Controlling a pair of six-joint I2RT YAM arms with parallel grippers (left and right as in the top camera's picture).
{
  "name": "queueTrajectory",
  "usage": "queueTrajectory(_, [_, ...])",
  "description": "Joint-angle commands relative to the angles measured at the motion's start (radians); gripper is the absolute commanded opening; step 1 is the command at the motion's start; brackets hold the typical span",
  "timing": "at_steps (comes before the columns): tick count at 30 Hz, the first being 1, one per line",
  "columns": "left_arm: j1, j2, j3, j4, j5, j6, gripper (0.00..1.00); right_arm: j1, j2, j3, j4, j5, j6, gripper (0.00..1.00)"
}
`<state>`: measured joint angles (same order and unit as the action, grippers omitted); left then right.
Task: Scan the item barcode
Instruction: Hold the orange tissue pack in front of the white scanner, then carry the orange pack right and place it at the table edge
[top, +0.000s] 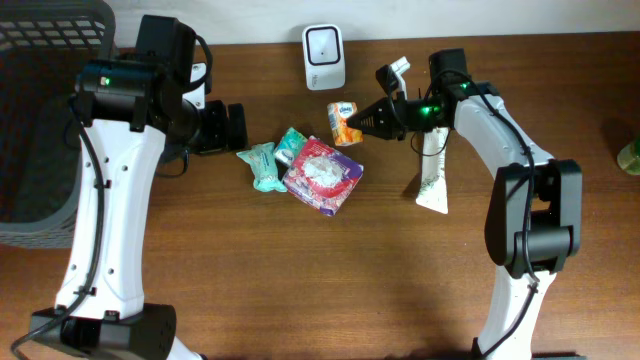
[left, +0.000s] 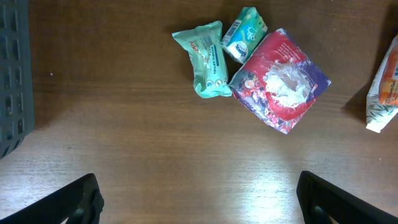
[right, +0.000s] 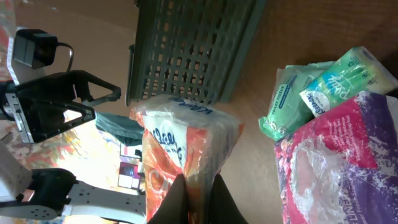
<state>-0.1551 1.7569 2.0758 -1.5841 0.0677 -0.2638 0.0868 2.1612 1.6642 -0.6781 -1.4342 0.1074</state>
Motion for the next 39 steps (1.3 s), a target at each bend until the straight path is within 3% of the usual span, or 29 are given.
queueTrajectory(1, [-0.004, -0.001, 0.002, 0.001, -0.004, 0.015, 0.99, 0.01, 0.0, 0.012, 0.013, 0.049, 0.015, 0.04])
queueTrajectory(2, [-0.004, -0.001, 0.002, 0.001, -0.004, 0.015, 0.99, 0.027, 0.0, 0.012, 0.0, 0.143, 0.02, 0.04])
queueTrajectory(5, [-0.004, -0.001, 0.002, 0.001, -0.004, 0.015, 0.99, 0.13, -0.008, 0.049, -0.029, 0.723, 0.145, 0.04])
queueTrajectory(8, [-0.004, -0.001, 0.002, 0.001, -0.004, 0.015, 0.99, 0.248, -0.012, 0.243, -0.189, 1.347, 0.144, 0.04])
queueTrajectory(10, [-0.004, -0.001, 0.002, 0.001, -0.004, 0.015, 0.99, 0.347, -0.012, 0.319, -0.161, 1.952, 0.109, 0.04])
queueTrajectory(11, [-0.004, -0.001, 0.002, 0.001, -0.004, 0.015, 0.99, 0.369, -0.011, 0.318, -0.117, 2.064, 0.047, 0.04])
queueTrajectory(12, [-0.004, -0.001, 0.002, 0.001, -0.004, 0.015, 0.99, 0.393, 0.003, 0.318, -0.006, 2.117, -0.11, 0.04])
queueTrajectory(18, [-0.004, -0.001, 0.002, 0.001, -0.004, 0.015, 0.99, 0.388, 0.186, 0.317, 0.583, 1.857, -0.412, 0.04])
queueTrajectory(22, [-0.004, -0.001, 0.002, 0.001, -0.004, 0.015, 0.99, 0.377, 0.27, 0.317, 0.791, 1.845, -0.492, 0.04])
queueTrajectory(27, [-0.004, -0.001, 0.002, 0.001, -0.004, 0.015, 0.99, 0.319, 0.271, 0.317, 0.877, 1.781, -0.525, 0.04])
queueTrajectory(31, [-0.004, -0.001, 0.002, 0.001, -0.004, 0.015, 0.99, 0.305, 0.271, 0.317, 0.79, 1.712, -0.513, 0.04])
queueTrajectory(33, [-0.004, -0.001, 0.002, 0.001, -0.004, 0.015, 0.99, 0.304, 0.271, 0.317, 0.774, 1.685, -0.416, 0.04])
queueTrajectory(35, [-0.004, -0.001, 0.002, 0.001, -0.004, 0.015, 0.99, 0.276, 0.243, 0.321, 0.78, 1.81, -0.163, 0.04])
queueTrajectory(37, [-0.004, -0.001, 0.002, 0.001, -0.004, 0.015, 0.99, 0.22, 0.185, 0.322, 0.744, 1.809, -0.07, 0.04])
queueTrajectory(39, [-0.004, -0.001, 0.002, 0.001, -0.004, 0.015, 0.99, 0.114, 0.091, 0.322, 0.611, 1.872, -0.064, 0.04])
